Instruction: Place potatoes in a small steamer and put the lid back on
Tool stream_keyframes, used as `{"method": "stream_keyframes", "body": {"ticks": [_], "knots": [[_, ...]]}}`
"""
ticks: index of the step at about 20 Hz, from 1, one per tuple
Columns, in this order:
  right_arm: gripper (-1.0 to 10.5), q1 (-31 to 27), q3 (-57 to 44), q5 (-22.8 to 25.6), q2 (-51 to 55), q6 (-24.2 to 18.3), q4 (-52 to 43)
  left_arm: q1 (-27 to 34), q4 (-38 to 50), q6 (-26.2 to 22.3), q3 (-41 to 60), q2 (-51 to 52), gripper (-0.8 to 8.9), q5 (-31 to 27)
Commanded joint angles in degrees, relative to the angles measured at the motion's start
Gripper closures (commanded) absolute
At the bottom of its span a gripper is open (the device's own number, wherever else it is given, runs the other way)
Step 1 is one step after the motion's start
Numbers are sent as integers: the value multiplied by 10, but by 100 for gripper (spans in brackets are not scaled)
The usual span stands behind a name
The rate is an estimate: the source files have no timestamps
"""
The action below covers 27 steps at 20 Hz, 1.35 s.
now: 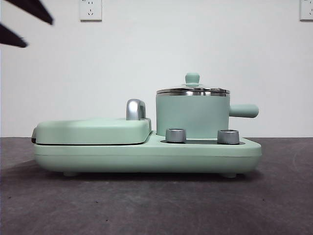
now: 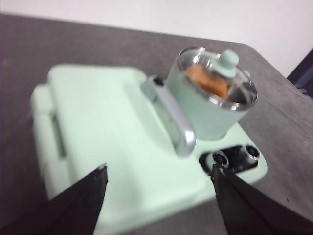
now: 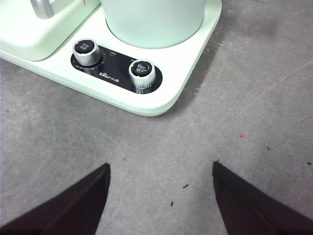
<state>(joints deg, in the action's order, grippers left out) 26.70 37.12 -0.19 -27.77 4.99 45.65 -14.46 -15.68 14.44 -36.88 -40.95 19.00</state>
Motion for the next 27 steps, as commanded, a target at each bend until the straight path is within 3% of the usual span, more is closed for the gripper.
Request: {"method": "stream_keyframes", "body": {"ticks": [1,3,6,7,9,20,21,23,27], "knots": [[626,5,3,0,-2,4,-4,0,-64,17,7,49,471,-29],[626,5,3,-3,-2,4,-4,0,-122,17,7,78,471,-58],[637,5,3,-4,1,4,-4,-1,-158,17,7,109,507,-57],[843,5,3,-4,1,10,-4,-1,-163,12,7,116,803,-54],[931,4,4,4,2,6,-11,-1,-162,3,7,122,808,-52],[931,4,5,4,2,6,-10,0,-175,2,7,123,807,-53],[931,4,5,4,2,6,-10,1,-173,-39,9,127,807,-58],[931,4,5,4,2,6,-10,18,-122,-95,53,158,807,-60],[931,4,5,4,2,6,-10,83,67,-140,224,278,807,-104]]}}
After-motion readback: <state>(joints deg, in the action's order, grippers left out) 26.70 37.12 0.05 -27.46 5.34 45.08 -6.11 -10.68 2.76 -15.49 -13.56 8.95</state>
